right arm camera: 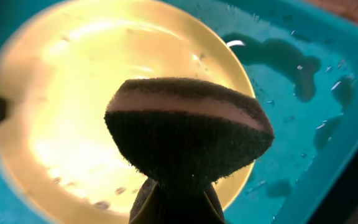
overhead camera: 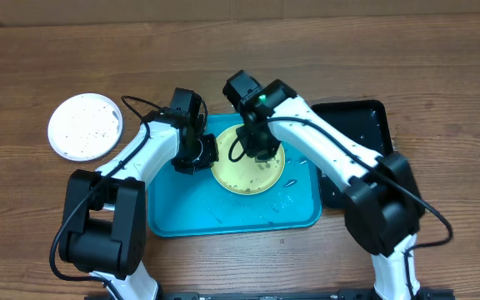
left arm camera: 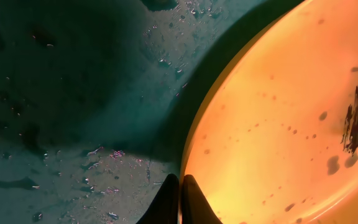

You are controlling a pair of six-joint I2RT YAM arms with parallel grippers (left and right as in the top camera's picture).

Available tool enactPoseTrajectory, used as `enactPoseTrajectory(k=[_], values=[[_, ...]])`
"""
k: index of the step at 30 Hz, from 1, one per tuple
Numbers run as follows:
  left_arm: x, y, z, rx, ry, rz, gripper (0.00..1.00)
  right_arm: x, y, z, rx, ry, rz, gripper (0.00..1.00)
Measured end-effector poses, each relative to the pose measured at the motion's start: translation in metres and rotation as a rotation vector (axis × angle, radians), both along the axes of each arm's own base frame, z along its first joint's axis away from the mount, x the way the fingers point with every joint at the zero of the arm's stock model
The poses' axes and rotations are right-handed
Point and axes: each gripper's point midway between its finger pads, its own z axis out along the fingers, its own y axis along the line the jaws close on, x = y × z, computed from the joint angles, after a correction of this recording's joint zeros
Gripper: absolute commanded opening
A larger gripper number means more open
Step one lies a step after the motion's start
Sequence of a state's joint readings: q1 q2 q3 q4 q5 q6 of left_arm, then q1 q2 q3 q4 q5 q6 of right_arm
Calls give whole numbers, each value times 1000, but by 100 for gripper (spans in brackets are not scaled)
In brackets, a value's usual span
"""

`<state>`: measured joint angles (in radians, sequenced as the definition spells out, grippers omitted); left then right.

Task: Clean dirty plates on tray and stack at the side
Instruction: 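Scrub the yellow plate with the sponge in the right gripper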

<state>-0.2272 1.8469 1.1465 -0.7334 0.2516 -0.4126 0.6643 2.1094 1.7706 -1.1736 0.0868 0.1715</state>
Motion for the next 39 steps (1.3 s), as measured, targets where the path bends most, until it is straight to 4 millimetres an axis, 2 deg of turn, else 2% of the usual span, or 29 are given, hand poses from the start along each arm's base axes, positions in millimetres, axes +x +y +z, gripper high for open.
enactPoseTrajectory(k=[3, 9, 15, 23, 26, 32, 39], values=[[0, 0, 0, 0, 0, 0, 4, 1, -7, -12, -46, 7, -13, 4], [-1, 0, 0, 1, 3, 0, 4, 4, -11, -16, -64, 0, -35, 4], [-1, 0, 0, 1, 3, 0, 4, 8, -19, -33, -79, 33, -84, 4], [-1, 0, 0, 1, 3, -1, 4, 11, -21, -50, -27, 66, -135, 4], [-1, 0, 0, 0, 3, -2, 4, 9, -16, -57, 15, 84, -139, 4], [-2, 1, 0, 3, 6, -3, 4, 2, -1, -60, 123, 148, -142, 4], [-2, 1, 0, 3, 6, -3, 4, -22, 37, -59, 205, 197, -68, 4]])
